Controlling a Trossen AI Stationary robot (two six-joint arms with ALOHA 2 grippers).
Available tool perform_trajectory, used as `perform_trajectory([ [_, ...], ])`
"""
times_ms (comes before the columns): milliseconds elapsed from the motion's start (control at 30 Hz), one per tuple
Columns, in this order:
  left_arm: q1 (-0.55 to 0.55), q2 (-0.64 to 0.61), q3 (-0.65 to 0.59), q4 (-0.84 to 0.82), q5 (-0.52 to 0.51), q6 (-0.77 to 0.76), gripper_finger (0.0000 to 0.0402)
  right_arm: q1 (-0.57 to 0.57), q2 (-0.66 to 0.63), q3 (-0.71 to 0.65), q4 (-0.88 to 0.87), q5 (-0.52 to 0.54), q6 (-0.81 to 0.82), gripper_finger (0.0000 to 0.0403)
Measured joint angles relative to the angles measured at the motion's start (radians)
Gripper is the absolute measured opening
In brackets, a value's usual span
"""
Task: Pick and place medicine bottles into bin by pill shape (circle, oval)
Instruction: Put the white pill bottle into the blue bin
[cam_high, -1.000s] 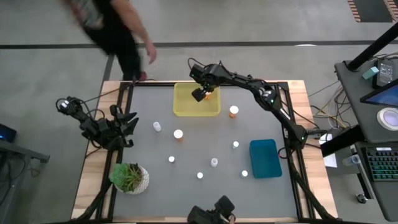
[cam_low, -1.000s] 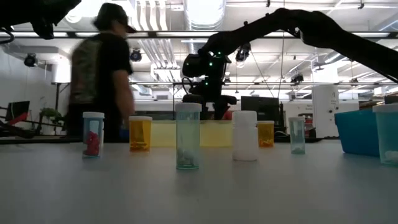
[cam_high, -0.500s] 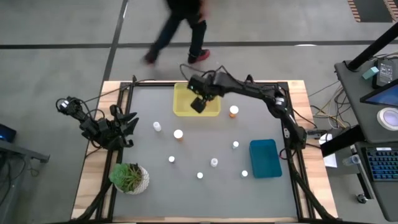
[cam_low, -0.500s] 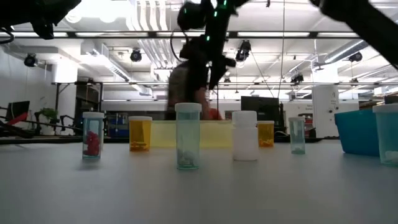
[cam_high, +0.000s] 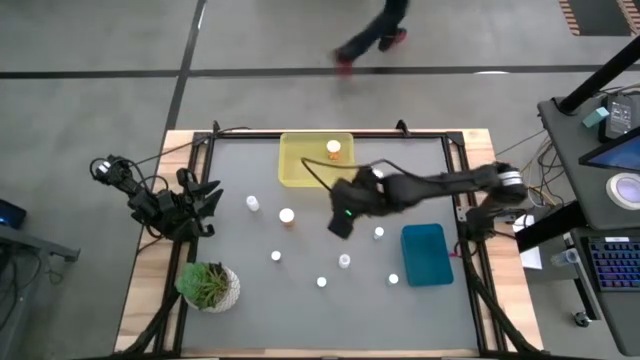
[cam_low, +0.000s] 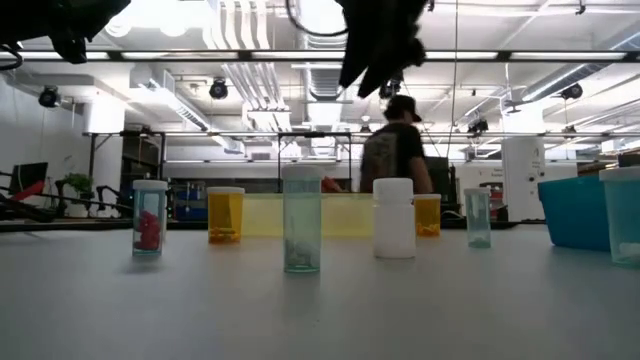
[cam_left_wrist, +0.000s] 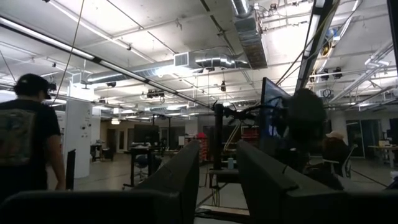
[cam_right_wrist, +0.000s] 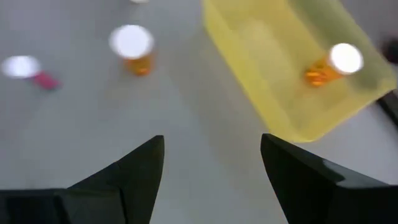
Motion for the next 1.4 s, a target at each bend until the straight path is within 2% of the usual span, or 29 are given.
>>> perform_trajectory([
  [167,0.000,0.000,0.000,0.002,0.000,-0.002,0.0091,0.088,-0.153,-0.239,0.231,0.000,0.007,0.0260],
  [333,0.000,0.000,0.000,0.010,0.014,-0.042,0.0091,0.141,-0.275,-0.450,0.457,0.000,-0.063,0.0254],
  [533,0.000,0.002,0.000,0.010,0.087,-0.164,0.0091,0.149,-0.376,-0.697,0.807,-0.011,-0.166,0.0254],
  [633,0.000,0.016,0.000,0.009,0.142,-0.226,0.0091,0.148,-0.402,-0.780,0.918,-0.011,-0.203,0.0253],
  [833,0.000,0.110,0.020,-0.003,0.167,-0.369,0.0091,0.148,-0.430,-0.829,0.938,-0.011,-0.267,0.0256],
  [1067,0.000,0.281,0.102,0.001,0.156,-0.470,0.0091,0.148,-0.428,-0.829,0.911,-0.012,-0.351,0.0250],
  [1267,0.000,0.419,0.195,0.001,0.022,-0.526,0.0091,0.148,-0.428,-0.829,0.875,-0.015,-0.345,0.0250],
  [1400,0.000,0.540,0.256,0.000,-0.063,-0.552,0.0091,0.149,-0.428,-0.829,0.849,-0.086,-0.306,0.0247],
])
